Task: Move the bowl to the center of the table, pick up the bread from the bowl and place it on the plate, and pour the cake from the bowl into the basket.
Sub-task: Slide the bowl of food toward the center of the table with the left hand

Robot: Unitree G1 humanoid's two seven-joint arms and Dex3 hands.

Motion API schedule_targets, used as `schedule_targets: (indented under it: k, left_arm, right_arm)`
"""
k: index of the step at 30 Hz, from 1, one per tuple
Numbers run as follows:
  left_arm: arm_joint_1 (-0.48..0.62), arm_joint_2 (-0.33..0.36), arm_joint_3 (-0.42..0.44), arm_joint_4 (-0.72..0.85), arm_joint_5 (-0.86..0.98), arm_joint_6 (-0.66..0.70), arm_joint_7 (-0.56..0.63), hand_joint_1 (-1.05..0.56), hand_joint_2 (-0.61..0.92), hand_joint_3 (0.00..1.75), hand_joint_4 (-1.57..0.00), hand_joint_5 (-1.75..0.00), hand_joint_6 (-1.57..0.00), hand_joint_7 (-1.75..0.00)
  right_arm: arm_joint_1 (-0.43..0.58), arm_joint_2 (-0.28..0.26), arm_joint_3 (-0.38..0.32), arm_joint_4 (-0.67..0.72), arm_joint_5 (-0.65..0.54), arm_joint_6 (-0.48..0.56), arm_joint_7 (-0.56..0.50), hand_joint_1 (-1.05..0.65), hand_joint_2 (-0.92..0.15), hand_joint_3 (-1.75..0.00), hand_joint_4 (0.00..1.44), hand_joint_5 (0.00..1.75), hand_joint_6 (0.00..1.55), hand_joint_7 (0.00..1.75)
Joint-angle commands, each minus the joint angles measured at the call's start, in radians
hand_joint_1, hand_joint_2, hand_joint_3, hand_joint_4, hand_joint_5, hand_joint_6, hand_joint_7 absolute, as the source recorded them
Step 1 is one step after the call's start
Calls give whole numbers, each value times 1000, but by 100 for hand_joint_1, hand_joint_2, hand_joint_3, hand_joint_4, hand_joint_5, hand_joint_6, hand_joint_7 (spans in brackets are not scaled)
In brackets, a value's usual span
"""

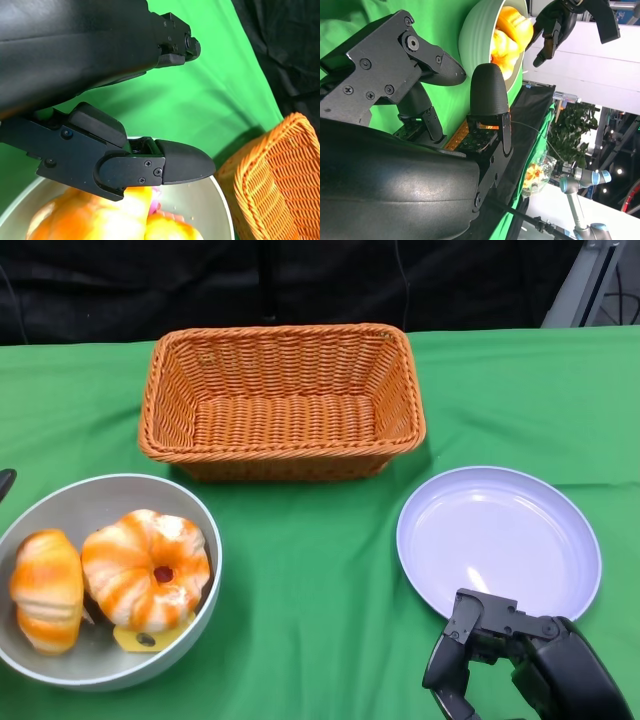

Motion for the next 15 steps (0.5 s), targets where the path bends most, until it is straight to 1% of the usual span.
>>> schedule_targets:
  k: [1, 3, 7, 10, 13, 15]
  left_arm:
    - [-42, 42, -49, 42, 38, 43, -24, -92, 92, 57, 0, 0, -2, -1]
    - [-53, 42, -63, 54, 38, 65, -46, -91, 92, 57, 0, 0, -3, -1]
    - [-58, 34, -60, 60, 5, 108, -112, -89, 92, 55, 0, 0, -3, -1]
    - [-55, 31, -63, 47, -8, 138, -144, -88, 92, 53, 0, 0, -2, 0]
    - [-53, 28, -59, 27, -38, 196, -201, -86, 92, 51, 0, 0, 0, 0]
    - [-51, 28, -59, 18, -43, 209, -209, -86, 92, 50, 0, 0, 0, 0]
  right_arm:
    - [-5, 1, 0, 5, -13, -8, -12, -7, -42, -116, 83, 172, 73, 142]
    - [-3, 3, 1, 0, -16, -2, -17, -7, -41, -116, 83, 172, 73, 142]
    - [3, 4, 2, -12, -18, 4, -21, -7, -41, -118, 83, 171, 73, 142]
    - [4, 4, 3, -10, -13, -2, -20, -7, -40, -118, 83, 172, 73, 143]
    - [4, 3, 3, -12, -19, -2, -22, -7, -40, -119, 84, 172, 73, 143]
    - [4, 3, 3, -13, -19, -2, -22, -7, -40, -119, 84, 172, 73, 143]
